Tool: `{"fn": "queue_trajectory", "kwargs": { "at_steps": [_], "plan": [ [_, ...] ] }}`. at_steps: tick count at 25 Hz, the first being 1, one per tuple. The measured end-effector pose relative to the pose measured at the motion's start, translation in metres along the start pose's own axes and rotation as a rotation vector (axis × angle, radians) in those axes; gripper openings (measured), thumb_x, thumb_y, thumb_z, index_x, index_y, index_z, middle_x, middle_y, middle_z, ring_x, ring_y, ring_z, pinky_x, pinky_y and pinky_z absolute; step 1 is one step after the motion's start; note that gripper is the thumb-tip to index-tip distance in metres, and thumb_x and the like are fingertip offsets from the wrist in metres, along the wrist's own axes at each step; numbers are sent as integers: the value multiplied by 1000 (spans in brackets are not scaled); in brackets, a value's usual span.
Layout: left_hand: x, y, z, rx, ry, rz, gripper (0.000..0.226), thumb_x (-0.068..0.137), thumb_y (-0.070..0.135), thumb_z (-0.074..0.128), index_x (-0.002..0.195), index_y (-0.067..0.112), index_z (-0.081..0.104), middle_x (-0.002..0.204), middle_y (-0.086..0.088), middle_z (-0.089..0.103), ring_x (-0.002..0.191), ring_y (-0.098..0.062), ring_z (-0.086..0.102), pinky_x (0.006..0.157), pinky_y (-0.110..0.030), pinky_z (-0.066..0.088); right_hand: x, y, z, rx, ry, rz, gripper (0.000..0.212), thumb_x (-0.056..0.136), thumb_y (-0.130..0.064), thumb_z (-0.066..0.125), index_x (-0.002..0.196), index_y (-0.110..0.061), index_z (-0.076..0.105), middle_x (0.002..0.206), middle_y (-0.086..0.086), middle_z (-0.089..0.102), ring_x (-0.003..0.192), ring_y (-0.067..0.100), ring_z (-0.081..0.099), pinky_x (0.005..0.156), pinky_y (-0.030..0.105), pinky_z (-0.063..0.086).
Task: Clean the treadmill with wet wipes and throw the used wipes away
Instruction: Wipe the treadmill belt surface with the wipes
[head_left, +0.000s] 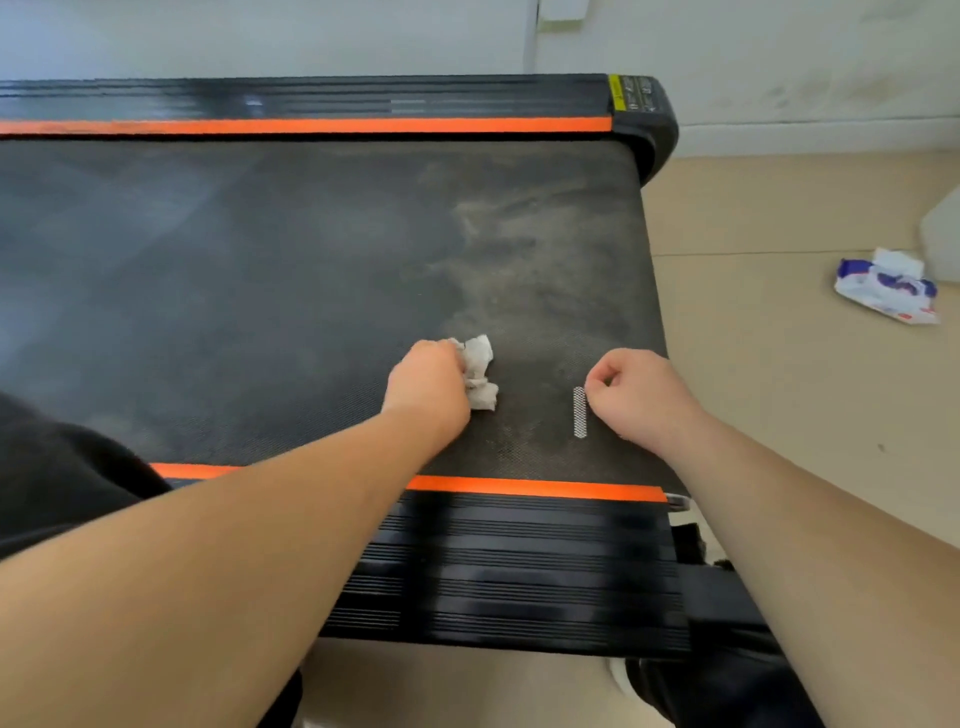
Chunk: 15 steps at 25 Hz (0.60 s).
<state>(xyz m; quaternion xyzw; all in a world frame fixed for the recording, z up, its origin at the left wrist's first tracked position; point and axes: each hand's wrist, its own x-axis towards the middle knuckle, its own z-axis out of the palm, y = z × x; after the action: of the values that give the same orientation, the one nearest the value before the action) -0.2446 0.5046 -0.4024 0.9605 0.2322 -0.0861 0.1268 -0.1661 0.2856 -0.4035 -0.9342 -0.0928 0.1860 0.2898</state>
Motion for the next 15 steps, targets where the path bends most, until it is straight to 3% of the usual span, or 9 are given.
{"fn": "queue_trajectory", "kwargs": {
  "at_steps": [5,7,9,11,12,15],
  "plan": [
    [-62,89,28,-26,-308,615,23,95,19,60,115,19,70,117,-9,62,106,-32,63,93,-40,53,-2,13,-10,61,65,69,12,86,-18,59,77,-20,67,77,-6,67,77,18,62,68,28,44],
    [-39,75,26,-38,-267,564,23,91,22,62,112,26,69,115,-4,63,101,-28,67,92,-41,55,-6,18,-12,100,45,82,11,87,-19,59,79,-20,67,76,-5,67,74,15,62,66,29,45],
    [-7,42,23,-78,-108,239,25,86,23,63,110,31,68,113,0,65,98,-26,70,92,-43,57,-13,29,-14,136,11,110,12,87,-22,58,80,-19,67,73,-1,69,70,18,64,67,31,52],
    [5,20,22,30,30,10,33,89,16,61,121,23,62,117,-6,60,105,-31,65,93,-41,54,-17,41,-17,156,-16,139,13,87,-24,56,82,-19,67,76,3,70,72,24,64,70,35,54],
    [-1,23,22,46,17,5,37,91,13,59,127,21,58,117,-7,61,105,-30,66,93,-39,53,-17,43,-20,161,-38,154,12,87,-24,57,83,-19,67,78,5,70,72,25,63,69,35,53],
    [-39,76,36,-77,-121,416,27,94,11,54,118,21,61,108,-3,72,98,-30,71,94,-41,56,-8,34,-28,188,-89,181,11,88,-25,59,90,-16,65,79,13,72,64,27,62,57,34,50]
  ]
}}
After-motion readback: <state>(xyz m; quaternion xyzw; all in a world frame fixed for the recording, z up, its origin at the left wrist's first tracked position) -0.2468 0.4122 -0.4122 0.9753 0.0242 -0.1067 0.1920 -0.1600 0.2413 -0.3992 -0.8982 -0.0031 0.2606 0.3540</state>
